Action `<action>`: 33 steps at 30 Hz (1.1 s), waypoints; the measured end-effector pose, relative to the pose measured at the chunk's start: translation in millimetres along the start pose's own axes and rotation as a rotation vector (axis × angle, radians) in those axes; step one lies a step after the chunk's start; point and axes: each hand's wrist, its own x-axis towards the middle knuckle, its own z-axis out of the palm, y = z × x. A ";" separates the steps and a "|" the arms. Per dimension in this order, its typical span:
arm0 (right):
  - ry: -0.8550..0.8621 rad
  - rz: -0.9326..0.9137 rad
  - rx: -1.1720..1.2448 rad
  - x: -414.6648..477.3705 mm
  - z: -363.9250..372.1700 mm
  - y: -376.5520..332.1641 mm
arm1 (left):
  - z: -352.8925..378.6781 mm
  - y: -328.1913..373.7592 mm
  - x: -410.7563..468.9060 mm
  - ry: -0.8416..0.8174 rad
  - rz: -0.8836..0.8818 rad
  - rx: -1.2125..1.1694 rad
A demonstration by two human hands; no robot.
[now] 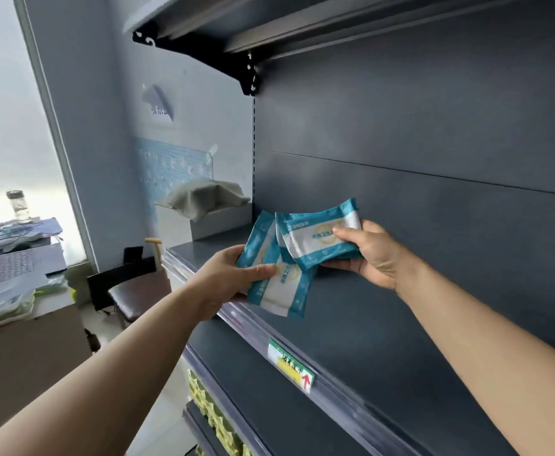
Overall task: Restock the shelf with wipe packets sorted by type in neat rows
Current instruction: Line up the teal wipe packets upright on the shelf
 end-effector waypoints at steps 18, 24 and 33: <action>0.462 -0.153 -0.023 80.2 63.9 33.0 | -92.2 -12.7 169.3 -0.343 -0.013 -0.026; 0.664 -0.167 -0.046 75.0 61.6 55.7 | -93.5 -34.0 198.7 -0.444 -0.089 -0.078; 0.816 -0.172 -0.068 75.3 44.3 66.3 | -81.1 -58.5 222.8 -0.419 -0.054 0.069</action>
